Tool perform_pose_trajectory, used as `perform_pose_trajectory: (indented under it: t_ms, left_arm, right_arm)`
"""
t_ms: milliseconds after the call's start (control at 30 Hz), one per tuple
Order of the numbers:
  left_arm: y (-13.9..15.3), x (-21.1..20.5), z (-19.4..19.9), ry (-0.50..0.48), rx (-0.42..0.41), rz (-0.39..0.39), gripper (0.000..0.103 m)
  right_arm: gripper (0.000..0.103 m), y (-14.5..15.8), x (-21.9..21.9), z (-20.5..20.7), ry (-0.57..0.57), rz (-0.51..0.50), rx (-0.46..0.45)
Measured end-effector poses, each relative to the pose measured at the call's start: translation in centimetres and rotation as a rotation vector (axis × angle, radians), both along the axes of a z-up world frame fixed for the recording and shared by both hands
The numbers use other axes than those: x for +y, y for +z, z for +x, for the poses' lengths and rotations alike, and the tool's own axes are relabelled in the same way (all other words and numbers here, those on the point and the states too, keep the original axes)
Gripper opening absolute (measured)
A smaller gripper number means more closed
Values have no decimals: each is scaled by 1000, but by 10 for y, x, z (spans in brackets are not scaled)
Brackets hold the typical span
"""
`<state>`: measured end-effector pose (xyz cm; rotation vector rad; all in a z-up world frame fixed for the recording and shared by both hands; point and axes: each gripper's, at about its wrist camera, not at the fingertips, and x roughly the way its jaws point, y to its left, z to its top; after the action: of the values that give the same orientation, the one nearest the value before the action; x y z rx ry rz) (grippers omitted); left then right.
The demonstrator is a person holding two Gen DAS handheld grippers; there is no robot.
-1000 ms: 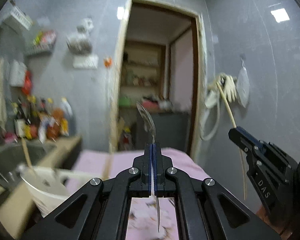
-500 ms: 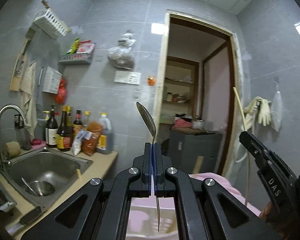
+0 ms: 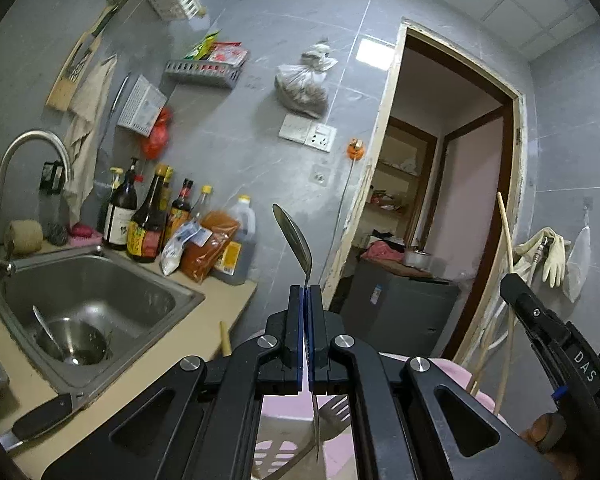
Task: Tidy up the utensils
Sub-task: 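Lift the spoon and chopstick with both tools over the white holder, then lower the spoon and chopstick into the holder and open both tools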
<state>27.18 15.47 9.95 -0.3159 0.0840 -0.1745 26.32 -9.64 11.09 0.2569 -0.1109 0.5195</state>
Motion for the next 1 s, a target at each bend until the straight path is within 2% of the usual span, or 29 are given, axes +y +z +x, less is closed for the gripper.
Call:
perform_pose_trajectory:
  t_ms: [233, 433, 567, 1000]
  left_arm:
    - [-12, -9, -2, -5, 2, 32, 0]
    - [-29, -14, -5, 4, 17, 48, 0]
    - [-39, -20, -4, 3, 42, 87, 0]
    - [-41, -20, -13, -81, 98, 62, 2]
  right_arm:
    - [3, -18, 27, 1, -43, -65, -16]
    - [3, -36, 35, 5, -59, -113, 17]
    - [3, -44, 35, 5, -60, -147, 40]
    - [6, -50, 27, -8, -26, -208, 87]
